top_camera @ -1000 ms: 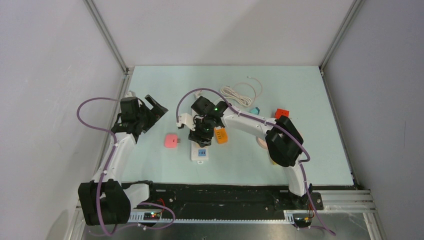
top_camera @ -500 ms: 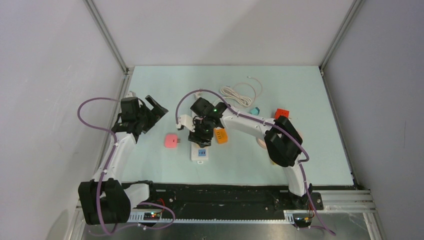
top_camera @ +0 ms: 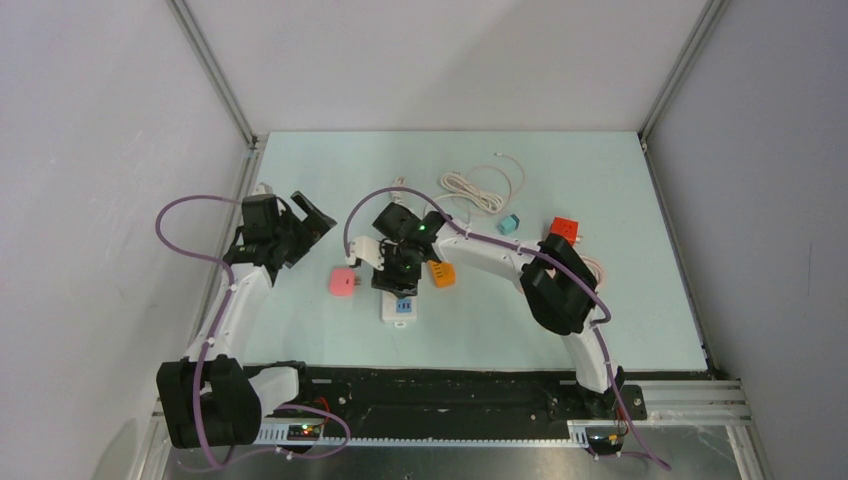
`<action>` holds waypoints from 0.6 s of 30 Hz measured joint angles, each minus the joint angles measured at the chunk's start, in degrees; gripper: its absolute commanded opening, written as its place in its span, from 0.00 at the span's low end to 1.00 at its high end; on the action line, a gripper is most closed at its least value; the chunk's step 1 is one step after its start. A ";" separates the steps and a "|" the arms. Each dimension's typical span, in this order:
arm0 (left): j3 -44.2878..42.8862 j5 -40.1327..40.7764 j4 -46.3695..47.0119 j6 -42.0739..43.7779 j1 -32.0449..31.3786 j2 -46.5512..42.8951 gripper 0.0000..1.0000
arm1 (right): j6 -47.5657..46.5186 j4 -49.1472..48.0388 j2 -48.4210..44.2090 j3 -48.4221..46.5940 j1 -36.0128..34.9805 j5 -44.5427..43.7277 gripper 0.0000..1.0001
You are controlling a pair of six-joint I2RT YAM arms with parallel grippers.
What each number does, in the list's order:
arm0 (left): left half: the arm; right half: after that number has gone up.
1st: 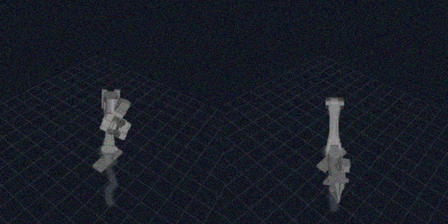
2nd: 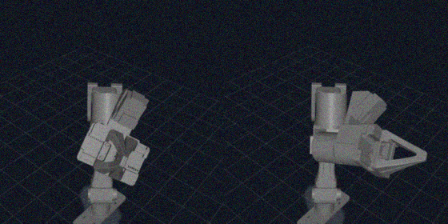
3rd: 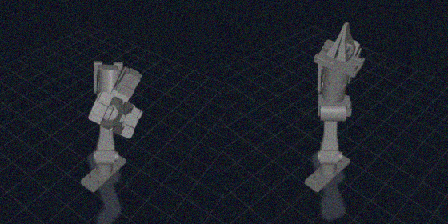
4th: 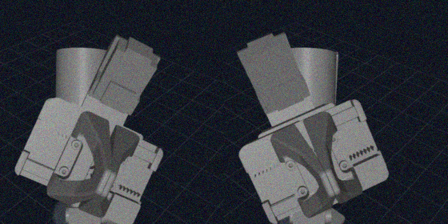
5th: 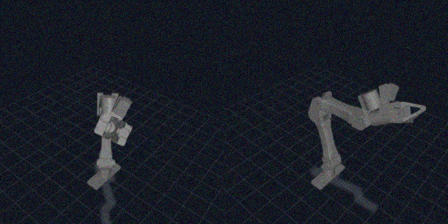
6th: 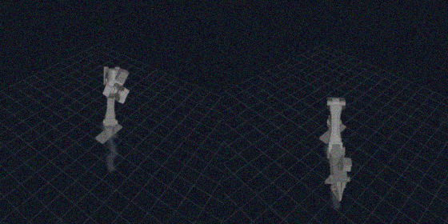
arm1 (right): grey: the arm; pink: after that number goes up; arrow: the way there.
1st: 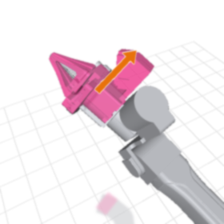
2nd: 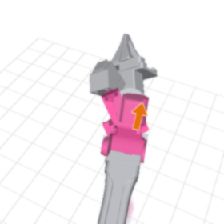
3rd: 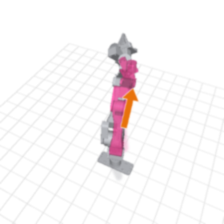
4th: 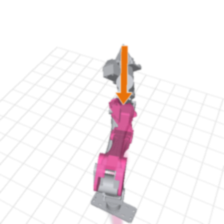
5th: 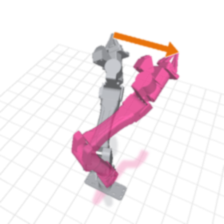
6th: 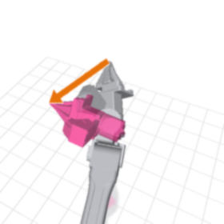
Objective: Insert the plug
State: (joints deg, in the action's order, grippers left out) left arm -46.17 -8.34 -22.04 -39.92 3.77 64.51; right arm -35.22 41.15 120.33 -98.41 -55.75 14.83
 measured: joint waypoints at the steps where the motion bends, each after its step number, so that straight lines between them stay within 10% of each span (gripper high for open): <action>1: 0.00 0.00 -0.02 0.02 0.02 0.00 1.00 | 0.07 -0.24 0.33 -0.15 -0.07 -0.09 0.00; 18: 0.00 0.07 -0.61 0.50 0.50 0.00 1.00 | 4.87 -16.50 -5.95 13.79 0.50 1.55 0.00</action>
State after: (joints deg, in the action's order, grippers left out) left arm -46.17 -8.27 -22.65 -39.42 4.27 64.51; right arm -30.35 24.64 114.39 -84.62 -55.24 16.38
